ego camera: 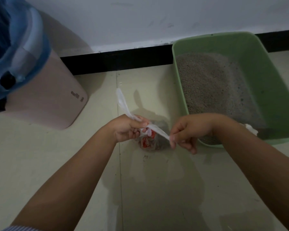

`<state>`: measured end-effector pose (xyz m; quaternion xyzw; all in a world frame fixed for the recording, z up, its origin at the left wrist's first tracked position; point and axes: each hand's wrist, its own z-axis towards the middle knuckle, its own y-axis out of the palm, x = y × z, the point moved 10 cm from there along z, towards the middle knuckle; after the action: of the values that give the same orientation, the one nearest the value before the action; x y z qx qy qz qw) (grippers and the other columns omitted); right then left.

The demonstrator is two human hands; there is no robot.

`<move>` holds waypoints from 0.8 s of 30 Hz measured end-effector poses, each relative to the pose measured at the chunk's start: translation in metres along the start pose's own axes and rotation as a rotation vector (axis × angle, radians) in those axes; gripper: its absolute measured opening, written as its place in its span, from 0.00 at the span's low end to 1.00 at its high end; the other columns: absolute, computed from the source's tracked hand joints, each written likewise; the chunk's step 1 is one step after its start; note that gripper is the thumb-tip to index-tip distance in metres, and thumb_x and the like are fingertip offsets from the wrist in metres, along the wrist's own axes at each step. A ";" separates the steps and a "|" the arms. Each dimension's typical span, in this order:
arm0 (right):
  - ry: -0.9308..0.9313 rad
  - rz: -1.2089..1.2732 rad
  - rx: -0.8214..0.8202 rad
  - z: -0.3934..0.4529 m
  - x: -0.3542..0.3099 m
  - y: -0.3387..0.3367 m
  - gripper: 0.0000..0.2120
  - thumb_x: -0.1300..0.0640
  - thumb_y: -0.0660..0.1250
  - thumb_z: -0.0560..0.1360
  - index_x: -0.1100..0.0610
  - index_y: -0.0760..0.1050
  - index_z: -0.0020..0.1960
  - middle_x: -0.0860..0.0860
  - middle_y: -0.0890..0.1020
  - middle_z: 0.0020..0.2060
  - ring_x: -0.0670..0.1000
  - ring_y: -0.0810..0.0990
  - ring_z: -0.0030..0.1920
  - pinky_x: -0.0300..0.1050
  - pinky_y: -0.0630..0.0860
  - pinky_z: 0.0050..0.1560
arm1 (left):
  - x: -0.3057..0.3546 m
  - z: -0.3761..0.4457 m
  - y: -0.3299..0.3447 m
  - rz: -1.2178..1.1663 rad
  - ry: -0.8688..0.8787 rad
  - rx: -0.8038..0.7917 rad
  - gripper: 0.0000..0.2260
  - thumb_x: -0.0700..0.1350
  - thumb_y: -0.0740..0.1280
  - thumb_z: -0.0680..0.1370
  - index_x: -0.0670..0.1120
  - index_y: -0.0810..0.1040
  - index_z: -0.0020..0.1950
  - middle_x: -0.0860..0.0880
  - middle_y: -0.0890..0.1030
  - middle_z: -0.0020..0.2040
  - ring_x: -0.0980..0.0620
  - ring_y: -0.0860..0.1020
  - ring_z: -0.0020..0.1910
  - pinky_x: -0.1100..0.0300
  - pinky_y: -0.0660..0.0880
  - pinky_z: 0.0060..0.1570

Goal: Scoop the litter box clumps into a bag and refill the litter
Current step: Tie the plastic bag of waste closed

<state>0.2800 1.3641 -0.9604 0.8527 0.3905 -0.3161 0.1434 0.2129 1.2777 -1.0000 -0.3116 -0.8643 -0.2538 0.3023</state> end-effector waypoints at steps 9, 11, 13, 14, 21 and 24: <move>0.065 -0.446 0.291 0.017 0.001 -0.022 0.11 0.63 0.59 0.77 0.68 0.78 0.51 0.56 0.82 0.37 0.49 0.77 0.39 0.41 0.73 0.42 | 0.018 -0.008 -0.024 0.242 0.176 0.228 0.15 0.27 0.71 0.62 0.43 0.69 0.26 0.54 0.75 0.22 0.60 0.74 0.26 0.70 0.72 0.31; -0.029 -0.428 0.563 0.009 -0.013 -0.048 0.14 0.63 0.61 0.77 0.64 0.75 0.61 0.59 0.80 0.56 0.51 0.78 0.54 0.42 0.72 0.54 | 0.020 -0.010 -0.023 0.315 0.210 0.231 0.17 0.25 0.71 0.64 0.44 0.70 0.25 0.55 0.74 0.23 0.61 0.74 0.26 0.68 0.72 0.32; -0.077 -0.333 0.596 0.010 -0.017 -0.048 0.23 0.62 0.62 0.76 0.60 0.65 0.71 0.55 0.71 0.68 0.51 0.71 0.66 0.40 0.66 0.64 | 0.023 -0.012 -0.021 0.368 0.228 0.239 0.18 0.25 0.70 0.65 0.44 0.70 0.25 0.54 0.73 0.23 0.59 0.73 0.27 0.67 0.71 0.31; -0.075 -0.341 0.552 0.016 -0.017 -0.042 0.26 0.61 0.63 0.76 0.59 0.61 0.73 0.54 0.68 0.70 0.52 0.68 0.69 0.41 0.64 0.66 | 0.024 -0.013 -0.019 0.391 0.235 0.251 0.18 0.25 0.69 0.66 0.44 0.69 0.26 0.54 0.73 0.24 0.59 0.72 0.27 0.68 0.71 0.31; -0.160 -0.348 0.704 0.043 -0.022 -0.030 0.14 0.56 0.58 0.77 0.56 0.69 0.33 0.54 0.73 0.31 0.53 0.71 0.41 0.41 0.60 0.38 | 0.033 -0.018 -0.032 0.560 0.339 0.555 0.18 0.29 0.65 0.71 0.47 0.67 0.28 0.48 0.70 0.30 0.48 0.70 0.34 0.60 0.68 0.38; -0.167 -0.378 0.780 0.041 -0.024 -0.032 0.11 0.60 0.61 0.77 0.58 0.69 0.36 0.63 0.76 0.37 0.58 0.72 0.40 0.42 0.57 0.36 | 0.036 -0.023 -0.030 0.683 0.344 0.706 0.15 0.33 0.64 0.74 0.48 0.66 0.31 0.50 0.71 0.31 0.47 0.72 0.38 0.63 0.66 0.35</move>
<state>0.2262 1.3514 -0.9763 0.7282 0.3781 -0.5283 -0.2182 0.1775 1.2568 -0.9671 -0.4088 -0.6840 0.1189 0.5924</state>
